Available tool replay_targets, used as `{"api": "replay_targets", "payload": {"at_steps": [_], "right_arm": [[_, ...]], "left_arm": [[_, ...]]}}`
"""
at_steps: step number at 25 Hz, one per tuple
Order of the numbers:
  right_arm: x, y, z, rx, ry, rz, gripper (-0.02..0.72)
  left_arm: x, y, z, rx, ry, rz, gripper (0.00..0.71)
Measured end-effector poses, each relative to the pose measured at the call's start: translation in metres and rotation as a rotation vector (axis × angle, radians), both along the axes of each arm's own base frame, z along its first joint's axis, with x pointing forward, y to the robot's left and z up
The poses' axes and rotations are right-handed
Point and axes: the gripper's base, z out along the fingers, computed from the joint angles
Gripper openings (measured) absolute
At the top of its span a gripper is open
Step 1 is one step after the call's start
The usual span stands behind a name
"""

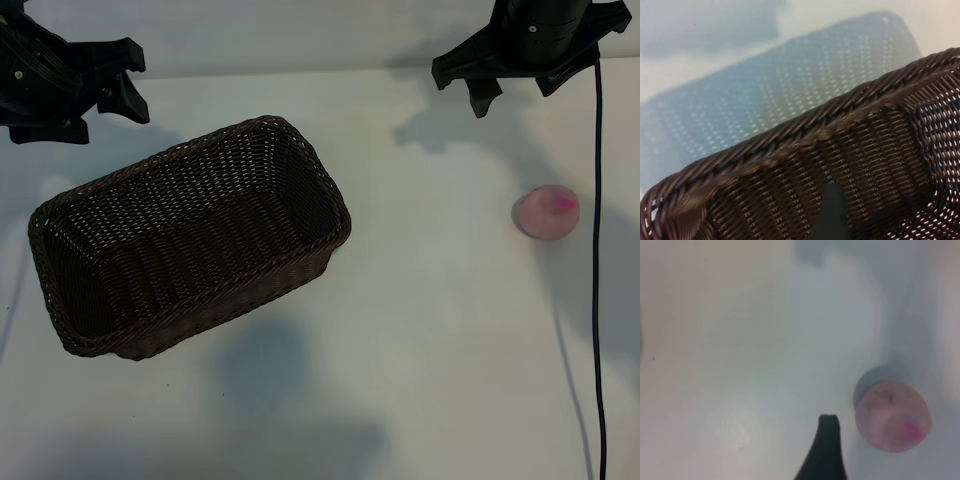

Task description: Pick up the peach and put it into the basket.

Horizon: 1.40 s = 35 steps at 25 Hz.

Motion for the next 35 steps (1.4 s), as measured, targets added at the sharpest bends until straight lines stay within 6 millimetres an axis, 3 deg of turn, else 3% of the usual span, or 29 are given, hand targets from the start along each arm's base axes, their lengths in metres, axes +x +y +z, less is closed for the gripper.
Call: {"api": "replay_targets", "payload": {"at_steps": [9,35], "right_arm": [[0.0,-0.0001,0.0,-0.001,0.0,-0.001,0.593],[0.0,-0.0001,0.0,0.0,0.0,-0.003,0.589]], "left_arm": [[0.0,0.0,0.0,0.0,0.0,0.0,0.589],[0.0014,0.0002,0.0008,0.001,-0.018,0.001,0.589]]}}
